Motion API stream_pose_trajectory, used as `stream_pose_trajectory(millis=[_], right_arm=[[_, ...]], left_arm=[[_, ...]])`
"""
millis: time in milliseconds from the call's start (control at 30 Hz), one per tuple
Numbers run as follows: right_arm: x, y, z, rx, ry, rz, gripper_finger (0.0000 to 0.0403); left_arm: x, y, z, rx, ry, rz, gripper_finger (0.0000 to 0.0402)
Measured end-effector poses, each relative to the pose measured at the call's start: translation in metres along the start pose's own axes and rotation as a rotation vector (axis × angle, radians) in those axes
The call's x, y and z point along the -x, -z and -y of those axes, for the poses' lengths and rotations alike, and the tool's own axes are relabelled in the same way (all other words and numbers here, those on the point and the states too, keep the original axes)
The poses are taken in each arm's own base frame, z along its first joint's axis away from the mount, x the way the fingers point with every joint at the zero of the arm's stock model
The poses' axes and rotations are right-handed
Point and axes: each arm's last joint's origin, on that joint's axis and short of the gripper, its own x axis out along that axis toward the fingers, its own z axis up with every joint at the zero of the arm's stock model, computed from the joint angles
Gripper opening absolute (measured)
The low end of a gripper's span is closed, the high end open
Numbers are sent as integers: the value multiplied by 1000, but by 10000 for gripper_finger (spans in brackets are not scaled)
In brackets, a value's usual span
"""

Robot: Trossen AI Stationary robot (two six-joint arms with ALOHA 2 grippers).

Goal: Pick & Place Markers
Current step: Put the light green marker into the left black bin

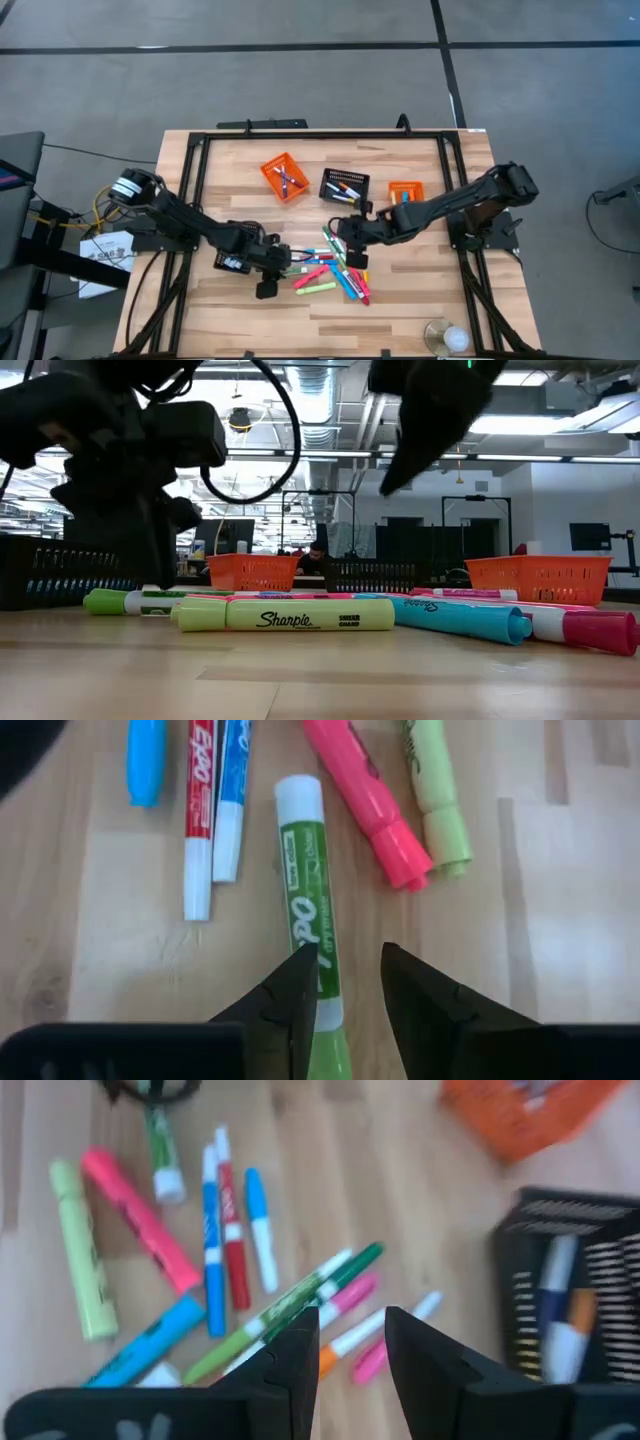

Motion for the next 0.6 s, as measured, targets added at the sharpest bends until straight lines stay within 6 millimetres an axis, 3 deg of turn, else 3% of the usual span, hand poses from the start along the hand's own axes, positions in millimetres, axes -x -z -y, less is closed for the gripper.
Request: stream_pose_trajectory(millis=[100,400,600], right_arm=[[-8,5,7,7,-63,-19,107],[-14,-8,28,-68,-55,62,107],[-15,-8,30,-72,-52,60,107]], left_arm=[[-4,1,-1,4,-20,-10,109],[-24,8,-4,5,-71,-56,109],[-8,3,-3,9,-83,-1,75]])
